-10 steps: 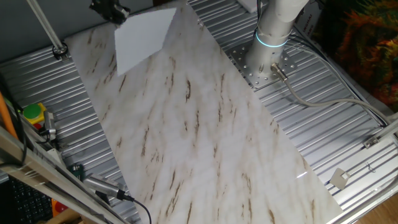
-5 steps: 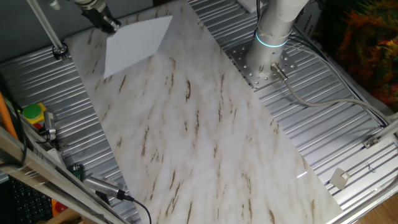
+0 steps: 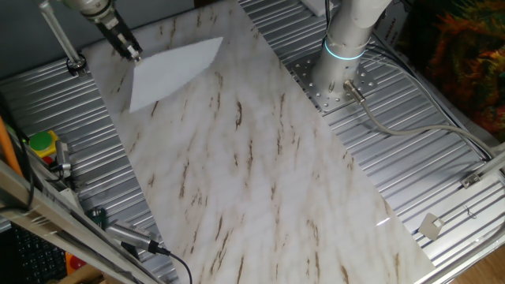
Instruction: Flip over and spread out the paper that is laid flat on the table
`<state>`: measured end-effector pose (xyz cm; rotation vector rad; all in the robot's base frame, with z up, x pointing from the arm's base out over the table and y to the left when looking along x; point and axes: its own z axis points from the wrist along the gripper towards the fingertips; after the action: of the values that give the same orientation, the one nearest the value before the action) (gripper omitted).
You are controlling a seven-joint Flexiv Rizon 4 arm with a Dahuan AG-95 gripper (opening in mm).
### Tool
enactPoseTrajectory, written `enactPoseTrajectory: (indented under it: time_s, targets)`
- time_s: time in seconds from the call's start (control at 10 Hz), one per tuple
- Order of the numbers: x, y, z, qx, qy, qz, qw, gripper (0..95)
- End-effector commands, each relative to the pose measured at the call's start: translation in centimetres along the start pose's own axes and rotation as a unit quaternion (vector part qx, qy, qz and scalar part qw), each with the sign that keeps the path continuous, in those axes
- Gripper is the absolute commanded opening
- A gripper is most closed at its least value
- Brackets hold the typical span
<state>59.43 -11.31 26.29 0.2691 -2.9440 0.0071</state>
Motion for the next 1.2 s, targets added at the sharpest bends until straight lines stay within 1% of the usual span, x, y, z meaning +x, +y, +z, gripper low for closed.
enactPoseTrajectory:
  time_s: [0.1, 0.4, 0.6, 0.8, 0.9, 1.1, 1.2]
  targets:
    - [-0.1, 0.9, 1.7, -0.026, -0.01, 0.024, 0.9993, 0.0]
    - [0.6, 1.1, 3.2, -0.024, -0.01, 0.022, 0.9994, 0.0]
    - [0.9, 1.2, 3.8, -0.021, -0.012, 0.024, 0.9994, 0.0]
    - [1.2, 1.4, 4.4, -0.02, -0.021, 0.025, 0.9993, 0.0]
    - [1.2, 1.7, 4.9, -0.016, -0.038, 0.025, 0.9988, 0.0]
    - [1.5, 1.9, 5.6, -0.013, -0.053, 0.023, 0.9983, 0.0]
    - [1.5, 2.0, 5.9, -0.011, -0.055, 0.024, 0.9981, 0.0]
